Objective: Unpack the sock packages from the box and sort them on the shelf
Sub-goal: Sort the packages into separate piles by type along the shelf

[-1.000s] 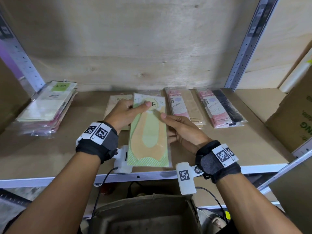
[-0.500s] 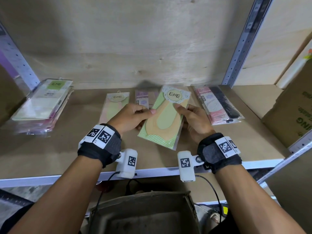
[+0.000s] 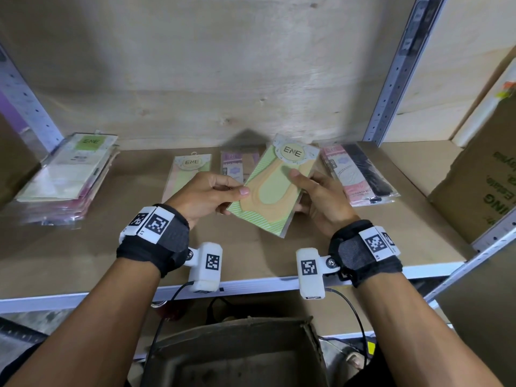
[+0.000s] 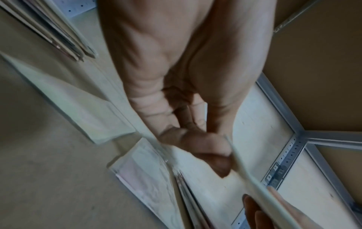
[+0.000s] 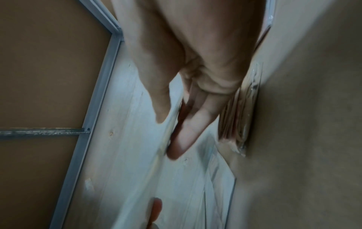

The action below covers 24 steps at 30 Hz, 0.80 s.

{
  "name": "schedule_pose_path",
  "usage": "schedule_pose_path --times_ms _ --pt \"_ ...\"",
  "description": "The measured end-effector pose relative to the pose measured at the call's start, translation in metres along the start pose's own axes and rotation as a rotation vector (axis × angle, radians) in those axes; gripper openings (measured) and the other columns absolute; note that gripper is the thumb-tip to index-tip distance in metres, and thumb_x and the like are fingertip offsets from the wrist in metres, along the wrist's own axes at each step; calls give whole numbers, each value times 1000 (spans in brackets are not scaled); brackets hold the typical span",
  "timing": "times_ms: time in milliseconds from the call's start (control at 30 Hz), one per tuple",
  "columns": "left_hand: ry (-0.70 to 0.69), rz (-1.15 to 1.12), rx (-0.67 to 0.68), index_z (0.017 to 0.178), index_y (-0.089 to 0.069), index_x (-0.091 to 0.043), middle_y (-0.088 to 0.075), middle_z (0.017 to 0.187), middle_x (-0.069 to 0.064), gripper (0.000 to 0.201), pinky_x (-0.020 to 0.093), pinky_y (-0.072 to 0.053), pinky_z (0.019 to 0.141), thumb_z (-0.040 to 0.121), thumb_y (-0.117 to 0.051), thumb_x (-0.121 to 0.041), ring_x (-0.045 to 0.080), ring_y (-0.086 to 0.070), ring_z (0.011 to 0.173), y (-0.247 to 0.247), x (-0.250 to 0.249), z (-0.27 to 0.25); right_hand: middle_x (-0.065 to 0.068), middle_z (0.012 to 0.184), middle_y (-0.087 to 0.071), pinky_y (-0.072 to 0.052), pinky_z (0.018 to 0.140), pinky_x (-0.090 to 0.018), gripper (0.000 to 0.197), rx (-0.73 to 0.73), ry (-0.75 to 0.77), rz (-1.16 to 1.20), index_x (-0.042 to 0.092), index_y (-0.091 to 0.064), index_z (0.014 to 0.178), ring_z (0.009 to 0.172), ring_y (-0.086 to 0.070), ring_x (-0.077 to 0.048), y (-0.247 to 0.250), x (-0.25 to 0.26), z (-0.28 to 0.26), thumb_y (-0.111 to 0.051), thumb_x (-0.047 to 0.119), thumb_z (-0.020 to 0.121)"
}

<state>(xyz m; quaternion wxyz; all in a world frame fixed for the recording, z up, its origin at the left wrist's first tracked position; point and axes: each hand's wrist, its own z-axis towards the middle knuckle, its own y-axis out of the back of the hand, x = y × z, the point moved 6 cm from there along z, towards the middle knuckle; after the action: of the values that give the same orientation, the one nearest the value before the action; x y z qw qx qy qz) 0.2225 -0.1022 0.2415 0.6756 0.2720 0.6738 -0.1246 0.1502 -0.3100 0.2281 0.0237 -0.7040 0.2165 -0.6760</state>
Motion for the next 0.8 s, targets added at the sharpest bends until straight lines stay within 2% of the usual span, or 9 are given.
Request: schedule_pose_path --times_ms 67,200,300,367,467,567,633,733,800 --pt "-15 -5 -59 98 -78 -7 -63 86 15 18 20 -55 57 86 -76 -21 16 -52 69 5 0 1 -16 106 -75 -63 63 -35 19 125 -60 -34 12 -68 87 86 -74 -28 -10 -5 -3 -80 24 79" --pt "-1 -53 -119 98 -76 -4 -62 87 13 18 15 -52 53 87 -75 -17 17 -49 68 9 0 0 -21 106 -73 -62 66 -33 24 218 -98 -59 -3 -64 112 83 -74 -27 -15 -9 -7 -68 7 91" --pt "50 -67 -94 100 -76 -4 -60 94 16 22 17 -54 56 86 -77 -21 26 -50 74 8 3 -2 -24 109 -72 -62 67 -32 29 220 -101 -83 -7 -61 117 85 -75 -28 -14 -9 -8 -66 7 92" --pt "43 -76 -94 101 -75 -3 -62 96 16 22 17 -54 56 87 -75 -19 25 -52 79 8 2 -2 -21 98 -74 -62 63 -30 27 224 -126 -116 -6 -62 112 75 -74 -24 -13 -10 -8 -68 12 92" --pt "23 -90 -132 103 -74 -1 -62 94 15 22 20 -51 56 89 -73 -18 19 -54 74 13 2 -1 -14 74 -72 -60 57 -25 29 231 -157 -221 -5 -64 100 63 -73 -20 -13 -12 -11 -69 22 91" --pt "10 -149 -159 97 -74 -3 -57 84 9 16 16 -49 52 89 -72 -17 12 -49 64 14 3 0 -13 67 -68 -56 51 -20 22 244 -52 -210 1 -63 83 58 -70 -17 -15 -5 -11 -64 19 95" --pt "2 -241 -169 96 -75 -4 -58 87 9 15 14 -49 51 88 -72 -17 11 -49 68 12 2 0 -11 63 -66 -55 51 -19 25 259 49 -168 4 -60 75 55 -68 -15 -18 4 -11 -61 16 97" --pt "32 -336 -159 100 -75 -2 -57 104 13 30 14 -50 52 80 -78 -23 19 -50 81 11 1 1 -11 62 -65 -55 51 -21 28 242 151 -175 -3 -58 82 55 -68 -17 -19 11 -10 -62 21 96" --pt "60 -297 -166 99 -77 -5 -59 103 14 26 16 -52 53 81 -79 -24 24 -50 85 13 1 -1 -16 72 -66 -57 52 -25 34 259 140 -196 -6 -59 89 61 -72 -22 -21 8 -11 -64 27 94"
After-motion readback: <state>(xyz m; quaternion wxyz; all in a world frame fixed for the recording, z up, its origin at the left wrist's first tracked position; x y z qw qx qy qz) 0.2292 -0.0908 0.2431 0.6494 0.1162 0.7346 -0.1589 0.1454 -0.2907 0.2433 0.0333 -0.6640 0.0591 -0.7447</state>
